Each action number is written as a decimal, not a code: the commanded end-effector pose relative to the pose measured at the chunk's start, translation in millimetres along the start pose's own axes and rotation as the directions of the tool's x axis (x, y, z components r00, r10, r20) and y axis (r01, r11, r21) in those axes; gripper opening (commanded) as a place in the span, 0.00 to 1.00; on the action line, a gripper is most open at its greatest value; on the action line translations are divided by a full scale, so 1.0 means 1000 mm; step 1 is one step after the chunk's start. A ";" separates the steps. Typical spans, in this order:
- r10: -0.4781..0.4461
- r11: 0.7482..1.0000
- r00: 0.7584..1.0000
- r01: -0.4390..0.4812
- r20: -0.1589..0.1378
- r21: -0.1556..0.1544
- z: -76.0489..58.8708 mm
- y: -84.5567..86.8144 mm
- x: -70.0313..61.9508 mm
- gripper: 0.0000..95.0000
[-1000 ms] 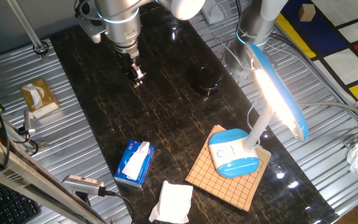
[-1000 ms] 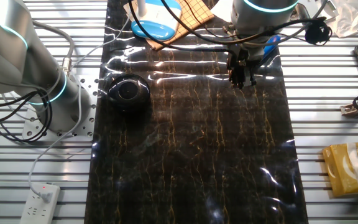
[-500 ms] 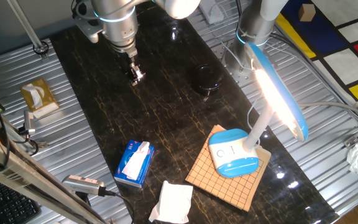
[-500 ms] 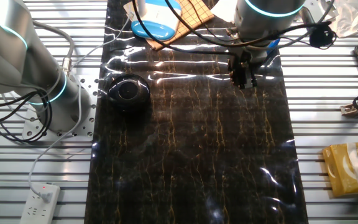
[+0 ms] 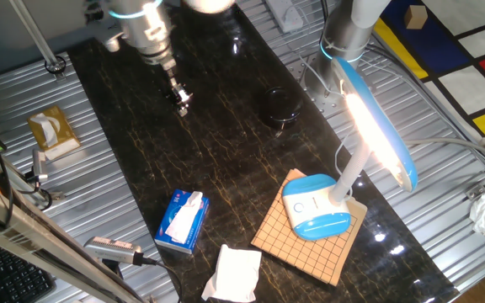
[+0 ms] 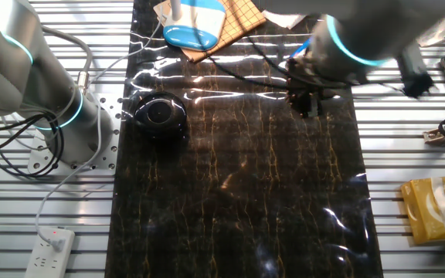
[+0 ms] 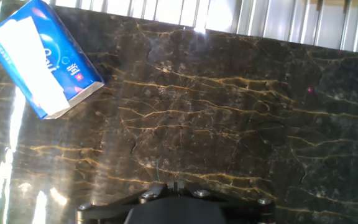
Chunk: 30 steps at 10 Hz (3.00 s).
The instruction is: Turn off the desk lamp by pressing the button
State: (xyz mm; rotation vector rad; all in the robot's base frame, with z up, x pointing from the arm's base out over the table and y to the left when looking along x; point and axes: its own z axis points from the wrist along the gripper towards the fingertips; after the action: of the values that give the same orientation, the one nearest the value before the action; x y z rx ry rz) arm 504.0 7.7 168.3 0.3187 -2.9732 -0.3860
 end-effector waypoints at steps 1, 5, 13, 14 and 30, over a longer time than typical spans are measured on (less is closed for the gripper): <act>0.055 0.995 0.995 -0.062 -0.085 -0.079 0.008 0.017 -0.015 0.00; 0.072 0.983 0.986 -0.096 -0.150 -0.157 0.012 0.026 -0.024 0.00; 0.101 0.987 0.991 -0.111 -0.088 -0.119 0.012 0.026 -0.024 0.00; 0.093 0.988 0.993 -0.102 -0.080 -0.119 0.013 0.025 -0.024 0.00; -0.083 0.994 0.987 0.072 -0.138 -0.082 0.022 0.023 -0.024 0.00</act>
State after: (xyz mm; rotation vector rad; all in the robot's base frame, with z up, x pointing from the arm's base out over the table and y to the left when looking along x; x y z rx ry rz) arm 520.4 40.1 151.1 0.4697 -2.8016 -0.4699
